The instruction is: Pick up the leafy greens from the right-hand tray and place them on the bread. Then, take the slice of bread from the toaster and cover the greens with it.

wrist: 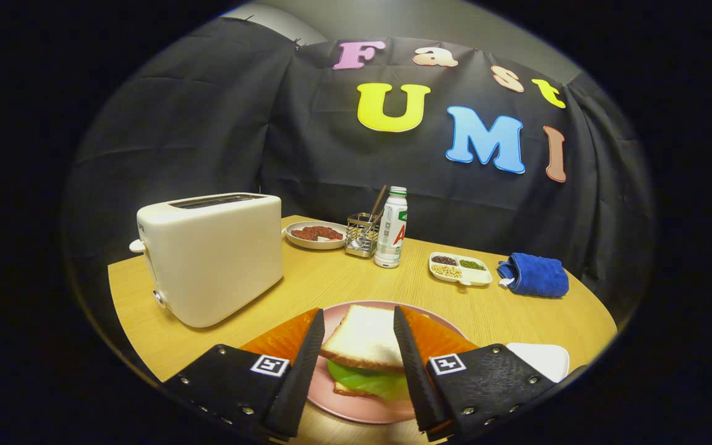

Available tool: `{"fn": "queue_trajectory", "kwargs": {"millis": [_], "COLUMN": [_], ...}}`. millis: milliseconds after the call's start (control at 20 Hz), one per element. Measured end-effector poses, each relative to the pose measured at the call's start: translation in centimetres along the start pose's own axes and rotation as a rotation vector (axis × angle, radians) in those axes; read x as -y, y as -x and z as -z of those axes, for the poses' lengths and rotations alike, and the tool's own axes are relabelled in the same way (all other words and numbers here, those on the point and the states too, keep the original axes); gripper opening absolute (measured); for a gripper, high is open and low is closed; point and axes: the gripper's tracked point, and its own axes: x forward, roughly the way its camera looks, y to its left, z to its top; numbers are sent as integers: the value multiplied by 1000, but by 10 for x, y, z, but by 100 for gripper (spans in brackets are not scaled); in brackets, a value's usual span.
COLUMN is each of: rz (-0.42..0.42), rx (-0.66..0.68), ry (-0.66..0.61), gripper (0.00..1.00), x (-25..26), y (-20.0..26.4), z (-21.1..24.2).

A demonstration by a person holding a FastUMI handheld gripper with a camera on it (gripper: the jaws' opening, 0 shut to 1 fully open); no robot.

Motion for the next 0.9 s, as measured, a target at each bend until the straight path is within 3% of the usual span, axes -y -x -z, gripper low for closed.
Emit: {"fn": "queue_trajectory", "kwargs": {"millis": [100,900], "rz": [0,73], "rx": [4,123], "ry": [-10,-10], "gripper": [72,72], "x": [1,72], "y": [1,1], "z": [-2,-71]}}
